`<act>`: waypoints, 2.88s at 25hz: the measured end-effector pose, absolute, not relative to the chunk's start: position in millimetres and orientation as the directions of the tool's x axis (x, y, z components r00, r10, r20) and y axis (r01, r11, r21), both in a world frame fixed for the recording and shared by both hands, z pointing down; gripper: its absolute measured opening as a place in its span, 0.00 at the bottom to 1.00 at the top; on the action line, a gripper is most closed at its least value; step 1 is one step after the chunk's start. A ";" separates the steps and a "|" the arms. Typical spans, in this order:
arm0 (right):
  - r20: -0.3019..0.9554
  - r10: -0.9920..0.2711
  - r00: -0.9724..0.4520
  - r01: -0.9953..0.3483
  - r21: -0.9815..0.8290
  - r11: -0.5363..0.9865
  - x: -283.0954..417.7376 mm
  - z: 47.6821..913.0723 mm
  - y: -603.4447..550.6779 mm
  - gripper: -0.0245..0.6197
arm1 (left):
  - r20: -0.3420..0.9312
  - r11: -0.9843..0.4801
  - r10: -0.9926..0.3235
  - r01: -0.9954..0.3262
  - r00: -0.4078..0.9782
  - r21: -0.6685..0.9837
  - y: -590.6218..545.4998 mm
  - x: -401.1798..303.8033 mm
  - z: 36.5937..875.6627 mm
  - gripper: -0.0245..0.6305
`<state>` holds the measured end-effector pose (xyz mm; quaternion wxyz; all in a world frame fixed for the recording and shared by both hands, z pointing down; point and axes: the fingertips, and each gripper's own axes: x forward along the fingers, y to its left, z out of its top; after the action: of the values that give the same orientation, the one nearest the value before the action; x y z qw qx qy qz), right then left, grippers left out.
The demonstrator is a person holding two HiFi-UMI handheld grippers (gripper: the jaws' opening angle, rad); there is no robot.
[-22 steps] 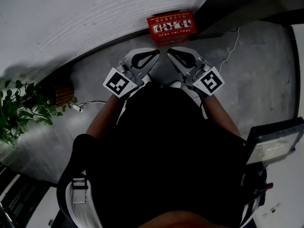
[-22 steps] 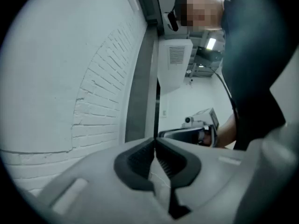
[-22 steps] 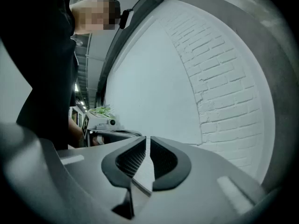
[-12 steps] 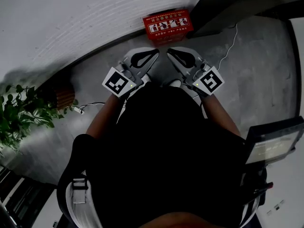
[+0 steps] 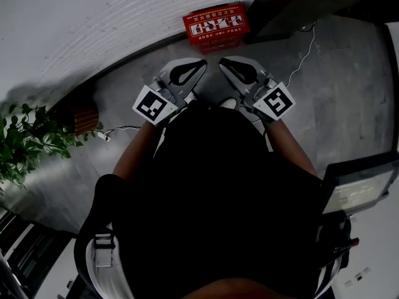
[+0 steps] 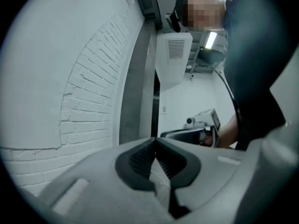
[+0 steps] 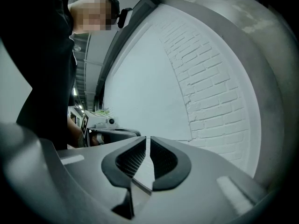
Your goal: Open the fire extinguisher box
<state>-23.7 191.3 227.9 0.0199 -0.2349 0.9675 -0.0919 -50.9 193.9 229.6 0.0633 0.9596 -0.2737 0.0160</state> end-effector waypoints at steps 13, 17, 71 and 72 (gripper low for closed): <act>-0.017 -0.451 -0.892 -0.434 -0.238 0.869 10.2 236.6 181.0 0.07 | 0.119 -0.844 -0.512 -0.524 0.851 0.112 194.3 -1.0 236.1 0.04; -0.009 -0.444 -0.896 -0.430 -0.236 0.872 2.8 238.0 163.9 0.07 | 0.107 -0.844 -0.509 -0.519 0.854 0.131 176.3 -4.1 237.8 0.04; 0.124 -0.181 -0.976 -0.212 -0.317 0.924 12.8 287.9 -10.6 0.07 | 0.057 -0.584 -0.789 -0.776 0.612 0.237 3.9 -13.5 281.6 0.04; 0.133 -0.190 -0.973 -0.223 -0.319 0.921 10.7 291.7 -12.7 0.07 | 0.054 -0.587 -0.785 -0.769 0.617 0.252 1.7 -15.0 282.4 0.04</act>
<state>10.7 -12.7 291.7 -0.0496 -0.1056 0.9788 -0.1682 -15.0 1.7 282.4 0.1263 0.8903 -0.4364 -0.0315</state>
